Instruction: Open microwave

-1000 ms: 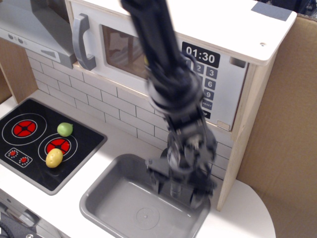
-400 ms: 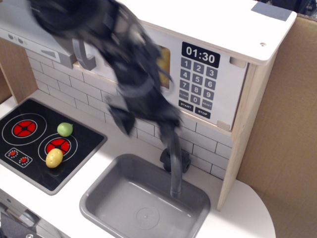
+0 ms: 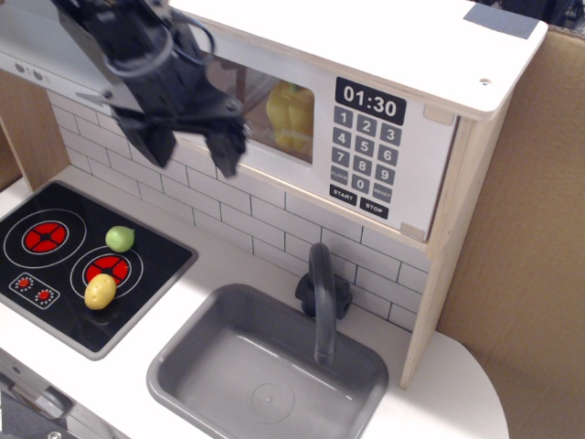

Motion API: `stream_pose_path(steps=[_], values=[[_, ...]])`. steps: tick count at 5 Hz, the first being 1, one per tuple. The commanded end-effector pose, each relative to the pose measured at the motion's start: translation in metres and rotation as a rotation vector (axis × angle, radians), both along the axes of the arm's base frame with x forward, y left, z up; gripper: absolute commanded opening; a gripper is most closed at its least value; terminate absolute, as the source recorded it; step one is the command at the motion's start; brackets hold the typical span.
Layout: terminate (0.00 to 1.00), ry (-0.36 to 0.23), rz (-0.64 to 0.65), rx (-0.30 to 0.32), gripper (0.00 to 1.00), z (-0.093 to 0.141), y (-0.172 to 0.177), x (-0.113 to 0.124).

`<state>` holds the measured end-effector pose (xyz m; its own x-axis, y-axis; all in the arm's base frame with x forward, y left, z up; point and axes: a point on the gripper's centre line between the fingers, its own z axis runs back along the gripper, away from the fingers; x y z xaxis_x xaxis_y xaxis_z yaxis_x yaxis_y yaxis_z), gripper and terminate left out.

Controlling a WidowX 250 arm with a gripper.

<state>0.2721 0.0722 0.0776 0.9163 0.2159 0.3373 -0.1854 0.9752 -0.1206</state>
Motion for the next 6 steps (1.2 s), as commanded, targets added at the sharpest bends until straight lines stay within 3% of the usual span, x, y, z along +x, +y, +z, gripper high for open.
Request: stream_pose_path(steps=[1, 2, 3, 5, 6], values=[[0.0, -0.063, 0.04, 0.077, 1.0, 0.009, 0.06, 0.004], [0.0, -0.062, 0.054, 0.084, 1.0, 0.012, 0.078, 0.009], [0.0, -0.063, -0.011, 0.059, 1.0, 0.005, 0.076, 0.027], [0.0, -0.117, -0.084, 0.044, 1.0, 0.005, 0.063, 0.052], [0.0, -0.149, -0.118, 0.035, 1.0, 0.011, 0.06, 0.053]])
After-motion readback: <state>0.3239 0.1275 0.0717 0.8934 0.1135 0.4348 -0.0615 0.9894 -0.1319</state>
